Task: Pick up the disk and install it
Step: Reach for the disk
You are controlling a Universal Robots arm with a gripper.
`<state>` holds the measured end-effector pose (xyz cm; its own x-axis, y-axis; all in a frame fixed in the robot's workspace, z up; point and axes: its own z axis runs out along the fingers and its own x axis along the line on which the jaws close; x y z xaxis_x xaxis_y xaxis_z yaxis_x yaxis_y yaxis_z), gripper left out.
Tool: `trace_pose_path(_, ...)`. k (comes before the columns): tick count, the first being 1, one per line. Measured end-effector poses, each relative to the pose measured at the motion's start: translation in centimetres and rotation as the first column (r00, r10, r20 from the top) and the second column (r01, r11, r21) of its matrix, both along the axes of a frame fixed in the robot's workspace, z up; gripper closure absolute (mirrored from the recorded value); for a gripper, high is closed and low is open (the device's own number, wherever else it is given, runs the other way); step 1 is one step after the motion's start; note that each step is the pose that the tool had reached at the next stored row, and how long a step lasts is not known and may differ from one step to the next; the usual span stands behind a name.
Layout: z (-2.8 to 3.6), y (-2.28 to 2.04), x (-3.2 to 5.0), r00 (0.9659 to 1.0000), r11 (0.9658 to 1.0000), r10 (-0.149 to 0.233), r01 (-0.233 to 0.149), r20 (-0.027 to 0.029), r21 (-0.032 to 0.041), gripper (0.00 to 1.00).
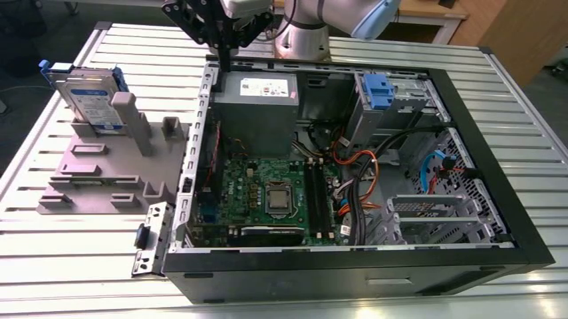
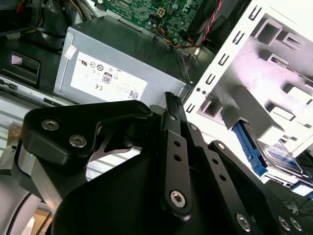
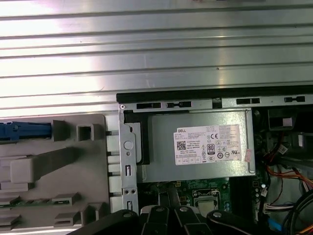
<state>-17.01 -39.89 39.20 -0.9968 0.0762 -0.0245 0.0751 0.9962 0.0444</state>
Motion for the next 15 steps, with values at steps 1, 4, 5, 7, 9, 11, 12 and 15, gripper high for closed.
trace_pose_path(1, 0.00, 0.00, -0.02, 1.0000, 1.0000, 0.000, 0.000, 0.0000, 0.0001, 0.89)
trace_pose_path(4, 0.00, 0.00, -0.08, 1.0000, 1.0000, 0.000, 0.000, 0.0000, 0.0000, 0.89)
trace_pose_path(5, -0.01, 0.00, -0.20, 1.0000, 1.0000, 0.000, 0.000, 0.0000, 0.0000, 0.89)
trace_pose_path(7, -0.01, 0.00, -0.32, 1.0000, 1.0000, 0.000, 0.000, 0.0000, 0.0000, 0.89)
trace_pose_path(9, -0.01, 0.00, -0.36, 1.0000, 1.0000, 0.000, 0.000, 0.0000, 0.0000, 0.89)
trace_pose_path(11, -0.01, 0.00, -0.40, 1.0000, 1.0000, 0.000, 0.000, -0.0001, 0.0000, 0.89)
trace_pose_path(12, -0.01, 0.00, -0.41, 1.0000, 1.0000, 0.000, 0.000, 0.0000, -0.0001, 0.89)
trace_pose_path(15, -0.01, 0.00, -0.46, 1.0000, 1.0000, 0.000, 0.000, 0.0000, 0.0000, 0.89)
